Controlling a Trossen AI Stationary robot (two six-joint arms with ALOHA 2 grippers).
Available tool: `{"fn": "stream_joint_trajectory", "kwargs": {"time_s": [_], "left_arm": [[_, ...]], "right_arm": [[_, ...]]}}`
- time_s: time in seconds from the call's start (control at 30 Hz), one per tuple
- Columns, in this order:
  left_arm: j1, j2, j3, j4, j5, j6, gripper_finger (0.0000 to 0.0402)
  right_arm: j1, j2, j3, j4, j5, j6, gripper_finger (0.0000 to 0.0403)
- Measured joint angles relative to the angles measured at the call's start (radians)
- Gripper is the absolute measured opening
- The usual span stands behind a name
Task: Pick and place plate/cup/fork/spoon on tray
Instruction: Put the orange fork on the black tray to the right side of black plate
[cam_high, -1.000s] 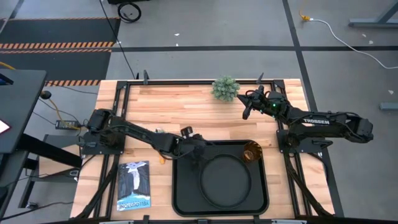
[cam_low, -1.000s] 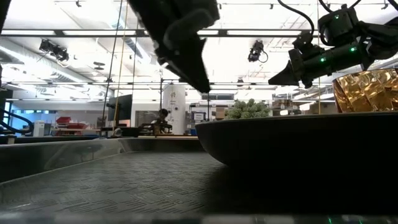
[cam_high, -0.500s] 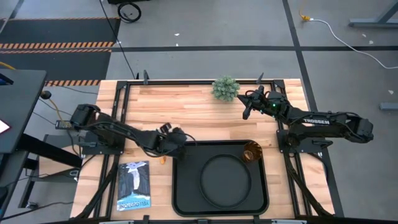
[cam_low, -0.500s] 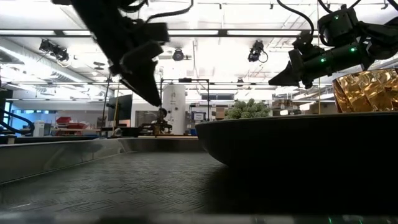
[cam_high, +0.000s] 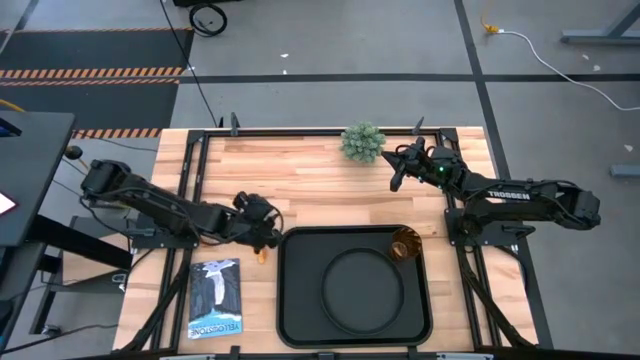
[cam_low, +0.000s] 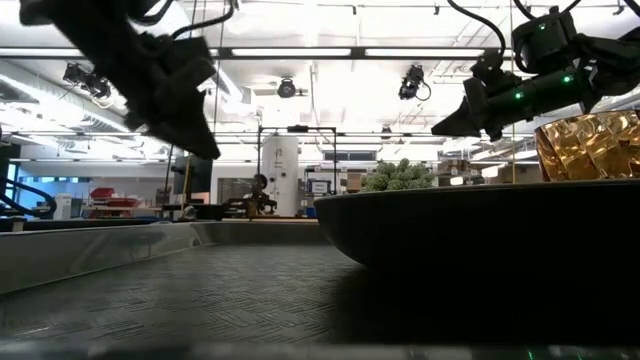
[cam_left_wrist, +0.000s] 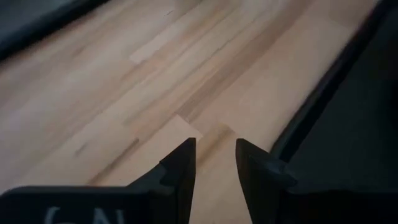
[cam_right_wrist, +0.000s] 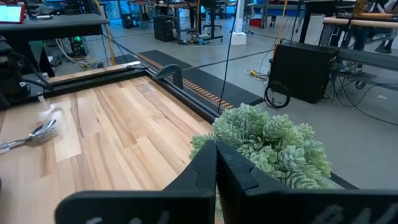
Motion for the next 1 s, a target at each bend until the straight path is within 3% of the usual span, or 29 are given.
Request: {"fn": "stream_joint_trajectory", "kwargs": {"time_s": [0.17, 0.33, 0.7, 0.87, 1.0], "left_arm": [[-0.009, -0.032, -0.053, -0.013, 0.004, -0.215, 0.0123], [-0.039, -0.031, -0.052, -0.024, 0.003, -0.300, 0.0118], [-0.086, -0.014, -0.033, -0.080, -0.090, -0.493, 0.0057], [-0.103, 0.051, 0.083, -0.284, -0.129, -0.614, 0.0048], [-0.103, 0.120, 0.150, -0.541, -0.054, -0.807, 0.0048]], "right_arm": [[0.004, 0.000, 0.001, 0.015, 0.000, 0.002, 0.0007], [0.019, 0.000, 0.001, 0.013, -0.004, 0.003, 0.0007], [0.063, 0.000, 0.001, 0.030, -0.006, -0.021, 0.0007], [0.063, 0.000, 0.001, 0.031, -0.008, -0.025, 0.0007], [0.067, 0.000, 0.001, 0.034, -0.026, -0.027, 0.0007]]}}
